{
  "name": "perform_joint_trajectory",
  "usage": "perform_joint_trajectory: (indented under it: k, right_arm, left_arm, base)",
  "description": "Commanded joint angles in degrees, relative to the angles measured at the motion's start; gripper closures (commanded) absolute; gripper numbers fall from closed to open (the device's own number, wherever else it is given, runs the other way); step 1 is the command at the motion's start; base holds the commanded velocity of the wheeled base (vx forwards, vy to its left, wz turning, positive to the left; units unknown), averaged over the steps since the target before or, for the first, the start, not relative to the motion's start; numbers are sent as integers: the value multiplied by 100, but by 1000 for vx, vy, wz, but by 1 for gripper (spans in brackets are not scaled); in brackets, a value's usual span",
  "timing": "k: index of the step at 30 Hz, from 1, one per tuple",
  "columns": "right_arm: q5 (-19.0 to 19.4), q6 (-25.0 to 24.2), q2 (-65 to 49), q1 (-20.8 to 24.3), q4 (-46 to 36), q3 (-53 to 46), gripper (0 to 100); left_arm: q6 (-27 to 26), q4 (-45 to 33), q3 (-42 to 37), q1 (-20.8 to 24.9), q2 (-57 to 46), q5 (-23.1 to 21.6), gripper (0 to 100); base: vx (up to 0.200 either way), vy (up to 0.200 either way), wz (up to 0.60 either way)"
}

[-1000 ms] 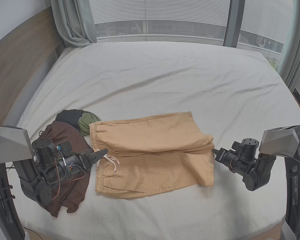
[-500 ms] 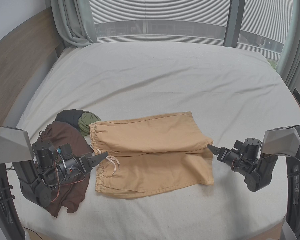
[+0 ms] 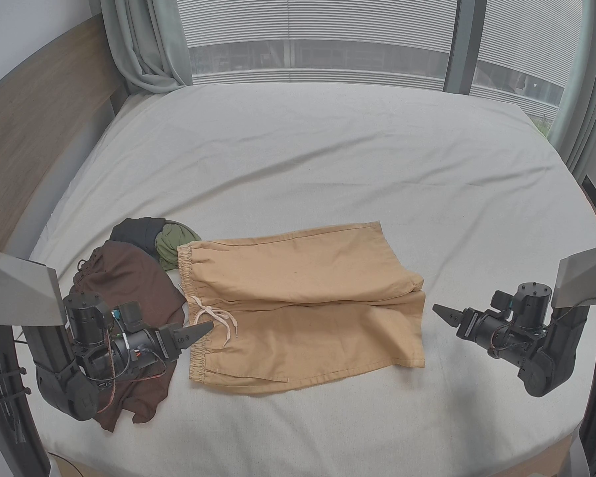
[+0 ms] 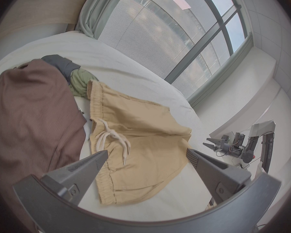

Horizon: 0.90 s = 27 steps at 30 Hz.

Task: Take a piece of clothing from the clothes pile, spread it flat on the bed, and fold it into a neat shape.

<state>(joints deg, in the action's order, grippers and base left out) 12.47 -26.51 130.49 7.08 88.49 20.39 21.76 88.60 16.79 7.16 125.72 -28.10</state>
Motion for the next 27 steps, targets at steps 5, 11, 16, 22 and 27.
perform_joint_trajectory:
  k: [5,11,16,22,27]
  right_arm:
    - [19,15,-261,4,1,-141,0]
    - [27,67,-278,-23,1,-194,0]
    - [27,67,-278,-5,1,-203,0]
    - [36,67,-243,21,1,-203,0]
    - [36,67,-234,30,1,-194,0]
  left_arm:
    - [-5,-1,-246,23,444,68,0]
    - [-5,8,-176,-30,858,287,0]
    - [21,-1,-193,-100,866,261,0]
    - [56,-1,-185,-171,1209,279,0]
    - [65,-1,-185,-144,1411,270,0]
  base:
    - [0,0,0]
    - [0,0,0]
    - [0,0,0]
    - [0,0,0]
    - [0,0,0]
